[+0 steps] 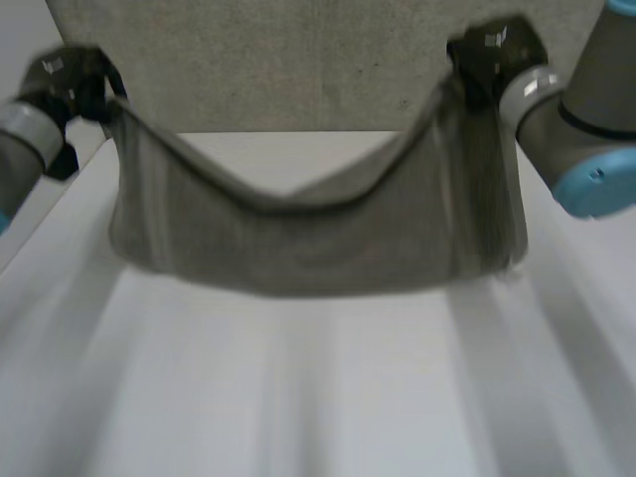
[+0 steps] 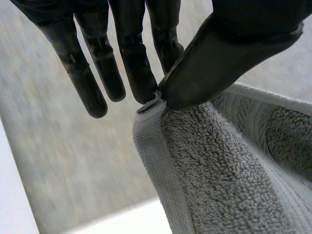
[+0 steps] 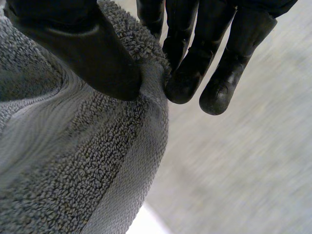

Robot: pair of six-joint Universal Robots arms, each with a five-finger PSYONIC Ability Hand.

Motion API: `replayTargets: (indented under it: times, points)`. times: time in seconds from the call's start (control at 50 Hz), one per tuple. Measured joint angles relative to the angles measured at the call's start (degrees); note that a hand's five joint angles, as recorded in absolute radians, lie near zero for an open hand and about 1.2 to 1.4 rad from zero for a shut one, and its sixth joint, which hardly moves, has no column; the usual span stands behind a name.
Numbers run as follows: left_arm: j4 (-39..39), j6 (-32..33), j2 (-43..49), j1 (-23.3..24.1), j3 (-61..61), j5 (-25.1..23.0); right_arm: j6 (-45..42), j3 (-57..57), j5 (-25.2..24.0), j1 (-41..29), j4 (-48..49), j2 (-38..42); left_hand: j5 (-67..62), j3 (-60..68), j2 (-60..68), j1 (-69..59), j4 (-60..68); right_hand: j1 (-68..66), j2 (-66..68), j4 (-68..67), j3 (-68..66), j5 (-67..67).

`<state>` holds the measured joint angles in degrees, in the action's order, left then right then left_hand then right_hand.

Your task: Fold the towel.

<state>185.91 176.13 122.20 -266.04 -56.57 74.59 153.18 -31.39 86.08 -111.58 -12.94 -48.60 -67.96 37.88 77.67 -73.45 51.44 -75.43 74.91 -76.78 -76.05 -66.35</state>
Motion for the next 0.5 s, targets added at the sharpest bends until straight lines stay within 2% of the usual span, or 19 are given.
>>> replayTargets:
  times: [0.1, 0.22, 0.32, 0.38, 0.5]
  points:
    - [0.6, -3.3, 3.9, 1.0, 15.7, 4.7, 2.1, 13.4, 0.1, -0.6, 7.4, 4.2, 0.0, 0.0, 0.0, 0.0, 0.0, 0.0, 0.1, 0.0, 0.0, 0.0]
    - [4.1, -9.2, 3.4, 1.2, 21.3, 6.5, 5.3, 16.2, -0.5, -0.4, 12.4, 4.3, 0.0, 0.0, 0.0, 0.0, 0.0, 0.0, 0.2, 0.0, 0.0, 0.0]
    - [8.8, -12.8, 1.6, 1.1, 17.0, 5.9, 6.5, 13.8, -2.1, -0.1, 8.9, 3.9, 0.0, 0.0, 0.0, 0.0, 0.0, 0.0, 0.2, 0.0, 0.0, 0.0]
    - [11.0, -13.4, 0.7, 1.0, 11.2, 4.3, 6.1, 11.2, -4.8, 0.0, 3.3, 4.2, 0.0, 0.0, 0.0, 0.0, 0.0, 0.0, 0.2, 0.0, 0.0, 0.0]
    - [13.2, -13.0, 0.2, 0.1, -2.6, -1.0, 2.5, 4.1, -10.3, 0.4, -6.0, 4.8, 0.0, 0.0, 0.0, 0.0, 0.0, 0.0, 0.2, 0.0, 0.0, 0.0]
